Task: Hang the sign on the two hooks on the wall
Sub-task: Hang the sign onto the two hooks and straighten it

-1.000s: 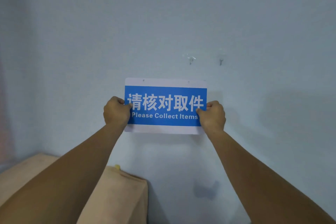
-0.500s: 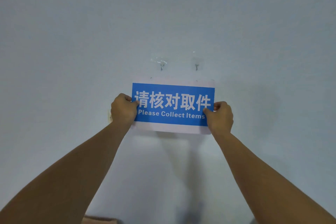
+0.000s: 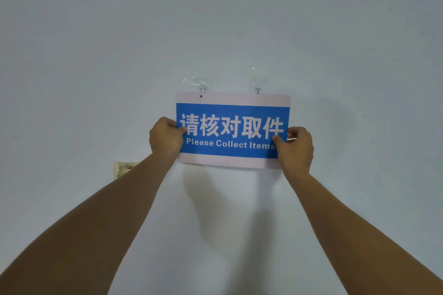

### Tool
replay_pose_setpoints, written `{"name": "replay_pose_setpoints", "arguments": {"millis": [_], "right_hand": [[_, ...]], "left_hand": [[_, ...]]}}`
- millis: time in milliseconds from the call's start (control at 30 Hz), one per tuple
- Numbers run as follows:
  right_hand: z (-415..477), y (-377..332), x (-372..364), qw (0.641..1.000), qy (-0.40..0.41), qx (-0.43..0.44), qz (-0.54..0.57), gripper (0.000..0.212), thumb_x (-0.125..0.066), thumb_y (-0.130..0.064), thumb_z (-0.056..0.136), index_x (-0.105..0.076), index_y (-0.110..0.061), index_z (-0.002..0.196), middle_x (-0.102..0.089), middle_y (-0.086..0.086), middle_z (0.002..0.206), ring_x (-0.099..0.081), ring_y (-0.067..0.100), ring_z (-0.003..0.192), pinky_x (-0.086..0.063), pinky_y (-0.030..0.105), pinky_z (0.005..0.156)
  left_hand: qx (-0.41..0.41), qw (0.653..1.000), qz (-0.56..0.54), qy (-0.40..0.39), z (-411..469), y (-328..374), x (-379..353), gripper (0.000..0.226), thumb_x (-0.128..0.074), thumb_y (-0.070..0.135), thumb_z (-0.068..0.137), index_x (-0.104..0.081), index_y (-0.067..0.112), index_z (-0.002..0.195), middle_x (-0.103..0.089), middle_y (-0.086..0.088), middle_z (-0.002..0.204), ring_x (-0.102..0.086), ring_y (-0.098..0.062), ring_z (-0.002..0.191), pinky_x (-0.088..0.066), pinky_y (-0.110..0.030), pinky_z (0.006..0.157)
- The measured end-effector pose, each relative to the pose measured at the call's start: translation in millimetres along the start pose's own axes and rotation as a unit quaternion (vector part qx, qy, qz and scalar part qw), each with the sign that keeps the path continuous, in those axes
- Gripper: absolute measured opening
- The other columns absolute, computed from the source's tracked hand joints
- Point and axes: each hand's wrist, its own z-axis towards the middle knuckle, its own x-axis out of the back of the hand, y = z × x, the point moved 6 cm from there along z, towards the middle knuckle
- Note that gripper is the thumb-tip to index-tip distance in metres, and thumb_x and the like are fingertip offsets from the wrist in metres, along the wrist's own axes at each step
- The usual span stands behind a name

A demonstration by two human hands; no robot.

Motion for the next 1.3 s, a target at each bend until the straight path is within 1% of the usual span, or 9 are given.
{"name": "replay_pose_setpoints", "arguments": {"millis": [100,233,433,600,800,900,1000,1100,1300], "right_hand": [[4,4,-3,1.0,0.012,0.017,0.015,0.036,-0.074,-0.028,0.088,-0.057,-0.015,0.117,-0.059,-0.003,0.114,-0.06,0.011,0.09,-0.049,0.029,0.078],[6,8,-5,1.0,0.009,0.021,0.021,0.037,-0.074,-0.029,0.088,-0.058,-0.015,0.118,-0.06,-0.004,0.114,-0.061,0.011,0.091,-0.051,0.028,0.078],[3,9,-5,1.0,-0.002,0.018,0.021,0.036,-0.075,-0.029,0.087,-0.058,-0.015,0.115,-0.06,-0.004,0.111,-0.061,0.012,0.091,-0.047,0.024,0.074],[0,15,-7,1.0,-0.026,0.004,-0.001,0.029,-0.074,-0.029,0.086,-0.056,-0.019,0.107,-0.06,-0.005,0.106,-0.06,0.013,0.091,-0.051,0.031,0.077],[-4,21,-10,0.999,-0.032,-0.002,-0.011,0.028,-0.071,-0.028,0.09,-0.057,-0.017,0.111,-0.06,-0.004,0.106,-0.06,0.013,0.091,-0.051,0.032,0.079],[-6,20,-9,1.0,-0.02,0.004,0.0,0.027,-0.071,-0.027,0.09,-0.056,-0.018,0.112,-0.058,-0.005,0.107,-0.06,0.013,0.09,-0.054,0.034,0.08],[-6,13,-3,1.0,-0.004,0.028,-0.002,0.028,-0.069,-0.024,0.092,-0.057,-0.016,0.116,-0.058,-0.002,0.112,-0.059,0.011,0.088,-0.054,0.035,0.082],[0,1,3,0.999,0.009,0.054,-0.005,0.029,-0.067,-0.021,0.093,-0.058,-0.014,0.12,-0.057,0.0,0.118,-0.058,0.011,0.088,-0.052,0.033,0.082],[16,-17,6,0.997,0.009,0.077,-0.018,0.03,-0.064,-0.021,0.095,-0.061,-0.012,0.123,-0.057,0.006,0.124,-0.062,0.02,0.102,-0.055,0.038,0.088]], "left_hand": [[-0.005,1.0,-0.023,0.007,6,-1,-4,0.024,-0.078,0.025,0.084,-0.062,0.013,0.098,-0.069,-0.002,0.097,-0.067,-0.022,0.088,-0.056,-0.041,0.081],[-0.018,0.999,-0.036,0.01,8,-2,-3,0.027,-0.08,0.024,0.082,-0.064,0.01,0.099,-0.07,-0.002,0.092,-0.068,-0.023,0.088,-0.057,-0.042,0.083],[-0.012,0.999,-0.033,0.01,4,-4,2,0.026,-0.079,0.026,0.084,-0.064,0.011,0.099,-0.07,-0.002,0.095,-0.067,-0.022,0.087,-0.057,-0.042,0.083],[0.001,1.0,0.001,0.002,2,-4,7,0.026,-0.079,0.028,0.084,-0.065,0.012,0.099,-0.071,-0.004,0.101,-0.067,-0.024,0.091,-0.055,-0.042,0.082],[0.0,1.0,0.02,0.0,0,-2,11,0.03,-0.077,0.03,0.086,-0.066,0.01,0.105,-0.071,-0.007,0.109,-0.067,-0.025,0.093,-0.056,-0.043,0.084],[0.0,1.0,0.016,0.004,-4,-1,13,0.032,-0.076,0.031,0.087,-0.066,0.01,0.108,-0.071,-0.007,0.11,-0.067,-0.024,0.094,-0.055,-0.04,0.082],[0.005,1.0,0.011,0.001,-7,-2,12,0.027,-0.076,0.032,0.087,-0.063,0.013,0.101,-0.071,-0.006,0.107,-0.064,-0.021,0.089,-0.053,-0.038,0.08],[0.018,1.0,-0.007,-0.003,-11,-4,11,0.024,-0.078,0.031,0.086,-0.063,0.015,0.096,-0.071,-0.006,0.105,-0.066,-0.023,0.091,-0.055,-0.042,0.083],[0.046,0.998,-0.03,0.003,-17,-5,10,0.029,-0.08,0.03,0.084,-0.067,0.01,0.1,-0.071,-0.007,0.105,-0.065,-0.025,0.092,-0.054,-0.043,0.085]]}}
